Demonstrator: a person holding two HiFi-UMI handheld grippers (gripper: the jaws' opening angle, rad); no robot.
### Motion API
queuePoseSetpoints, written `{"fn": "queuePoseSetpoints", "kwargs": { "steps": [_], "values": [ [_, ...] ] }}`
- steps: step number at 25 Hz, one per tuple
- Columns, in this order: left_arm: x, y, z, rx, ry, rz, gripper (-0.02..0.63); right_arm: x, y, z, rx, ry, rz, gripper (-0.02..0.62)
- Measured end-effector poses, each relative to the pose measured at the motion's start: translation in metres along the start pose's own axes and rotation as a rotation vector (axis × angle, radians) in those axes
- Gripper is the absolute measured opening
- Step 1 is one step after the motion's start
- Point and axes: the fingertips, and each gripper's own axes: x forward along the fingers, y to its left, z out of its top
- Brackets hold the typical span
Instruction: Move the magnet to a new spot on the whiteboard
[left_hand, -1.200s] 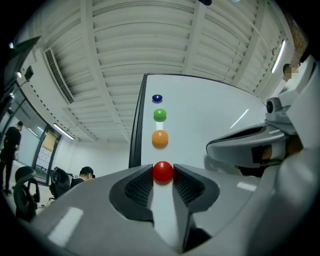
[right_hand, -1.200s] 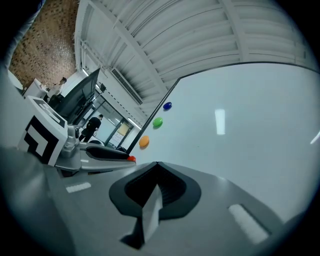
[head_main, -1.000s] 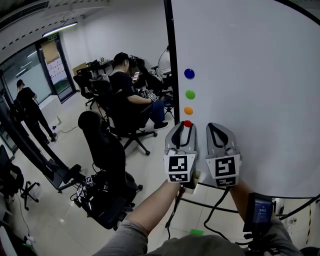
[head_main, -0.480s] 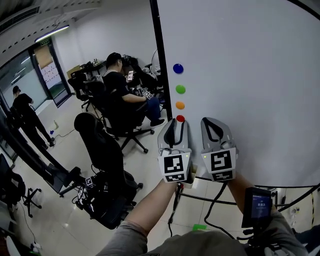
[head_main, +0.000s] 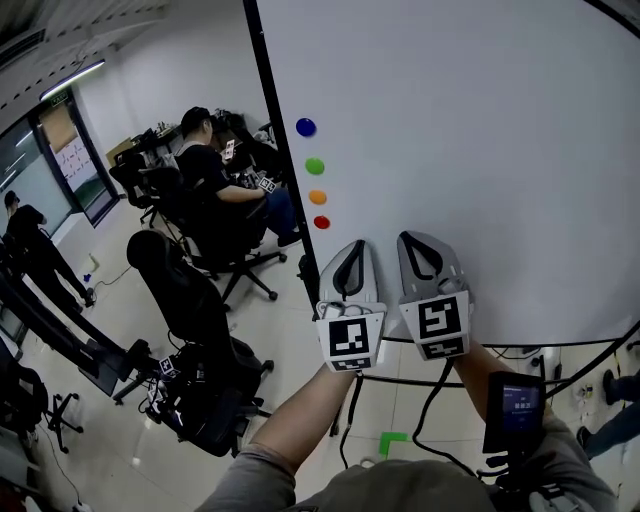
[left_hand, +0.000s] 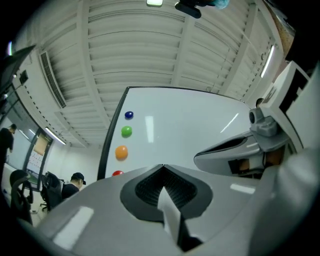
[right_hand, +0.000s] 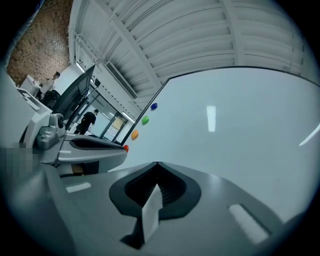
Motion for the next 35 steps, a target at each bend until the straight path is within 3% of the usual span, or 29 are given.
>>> {"fn": "queuePoseSetpoints", "kwargs": {
  "steps": [8,16,23,31,35],
  "values": [
    [-0.012,-0.112,0.016,-0.039,0.036,-0.108,0.0,-0.084,-0.049,-0.014,0.02,0.008,-0.042,0.008],
    [-0.027,-0.252,0.051,-0.073,0.044,-0.204,0.0,-0.199,-0.126,-0.031,0.052,0.026,-0.112,0.007],
    [-0.063,-0.361,0.068,-0.085,0.068,-0.232,0.0,-0.302,-0.174,-0.048,0.081,0.036,-0.134,0.008],
    [-0.098,-0.427,0.089,-0.115,0.113,-0.209,0.0,-0.384,-0.2,-0.065,0.156,0.078,-0.122,0.008],
    [-0.121,-0.444,0.087,-0.124,0.144,-0.234,0.0,-0.412,-0.195,-0.075,0.203,0.107,-0.125,0.006]
  ]
}}
